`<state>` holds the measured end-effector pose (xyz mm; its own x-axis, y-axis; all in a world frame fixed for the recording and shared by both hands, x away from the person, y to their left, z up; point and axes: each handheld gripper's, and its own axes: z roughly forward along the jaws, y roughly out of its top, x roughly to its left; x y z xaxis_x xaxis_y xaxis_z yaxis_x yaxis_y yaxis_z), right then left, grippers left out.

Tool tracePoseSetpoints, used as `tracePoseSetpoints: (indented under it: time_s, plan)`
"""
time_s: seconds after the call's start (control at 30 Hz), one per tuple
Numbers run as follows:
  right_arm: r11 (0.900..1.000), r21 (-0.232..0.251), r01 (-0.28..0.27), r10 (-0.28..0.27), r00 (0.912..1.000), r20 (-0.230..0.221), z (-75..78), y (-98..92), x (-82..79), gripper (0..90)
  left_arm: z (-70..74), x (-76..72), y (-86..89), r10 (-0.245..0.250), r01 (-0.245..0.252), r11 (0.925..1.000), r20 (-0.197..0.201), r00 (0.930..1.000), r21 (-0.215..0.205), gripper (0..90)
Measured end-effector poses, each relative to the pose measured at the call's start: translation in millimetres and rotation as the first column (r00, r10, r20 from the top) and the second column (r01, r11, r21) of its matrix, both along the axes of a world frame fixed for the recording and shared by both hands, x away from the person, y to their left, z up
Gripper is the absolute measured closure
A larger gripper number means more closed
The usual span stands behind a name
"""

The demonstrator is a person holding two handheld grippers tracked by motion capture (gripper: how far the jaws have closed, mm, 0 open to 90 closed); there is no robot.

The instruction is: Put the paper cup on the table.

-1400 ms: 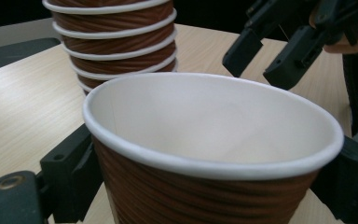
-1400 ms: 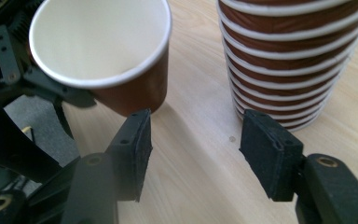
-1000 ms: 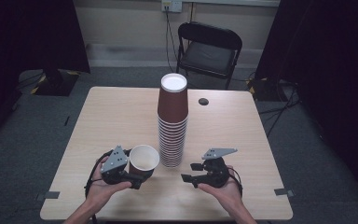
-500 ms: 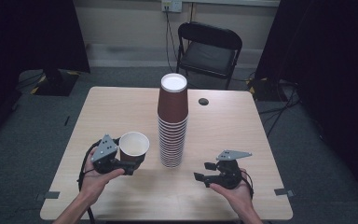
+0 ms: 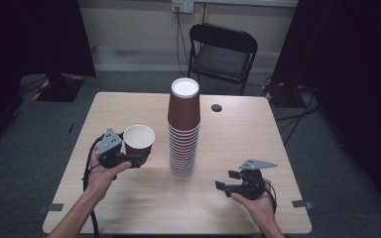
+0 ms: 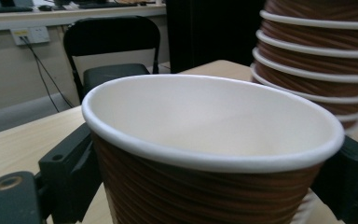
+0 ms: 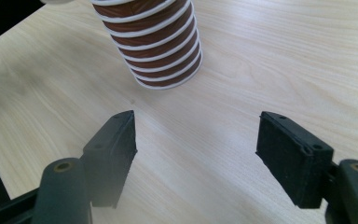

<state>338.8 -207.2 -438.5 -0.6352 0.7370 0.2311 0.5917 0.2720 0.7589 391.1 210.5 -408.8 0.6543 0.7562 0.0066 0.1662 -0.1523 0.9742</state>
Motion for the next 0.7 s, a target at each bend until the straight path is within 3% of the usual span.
tracePoseSetpoints:
  time_s: [0.07, 0.2, 0.33, 0.37, 0.43, 0.47, 0.7]
  plan:
    - [1.000, -0.002, 0.004, -0.004, 1.0000, -0.007, -0.6, -2.2, -0.4, 28.3, -3.1, 7.0, -0.4, 0.020, -0.020, 0.9998, -0.001, 0.9998, -0.002, 8.9]
    - [1.000, 0.010, 0.015, -0.015, 0.9999, -0.002, -3.8, -7.9, 0.1, 28.3, -8.0, 19.8, -2.5, 0.054, -0.054, 0.9985, -0.042, 0.9976, 0.008, 8.8]
    - [0.999, 0.020, 0.027, -0.027, 0.9996, 0.002, -5.1, -11.8, 2.1, 28.3, -10.3, 33.8, -4.0, 0.083, -0.083, 0.9965, -0.046, 0.9955, 0.008, 8.9]
    - [0.999, 0.020, 0.026, -0.026, 0.9997, 0.002, -6.1, -12.5, 3.0, 28.3, -12.4, 39.1, -4.2, 0.102, -0.102, 0.9947, -0.033, 0.9942, -0.005, 8.8]
    - [0.999, 0.018, 0.027, -0.027, 0.9996, -0.004, -8.0, -13.2, 3.5, 28.3, -15.8, 46.0, -4.2, 0.119, -0.120, 0.9927, -0.051, 0.9916, -0.017, 8.9]
    - [1.000, 0.018, 0.026, -0.026, 0.9996, -0.008, -8.8, -13.3, 3.3, 28.3, -18.8, 51.4, -4.3, 0.127, -0.127, 0.9918, -0.070, 0.9894, 0.000, 8.9]
    - [1.000, 0.014, 0.025, -0.025, 0.9996, -0.009, -10.2, -13.3, 3.0, 28.2, -31.5, 70.2, -8.9, 0.160, -0.160, 0.9871, -0.086, 0.9834, 0.003, 8.9]
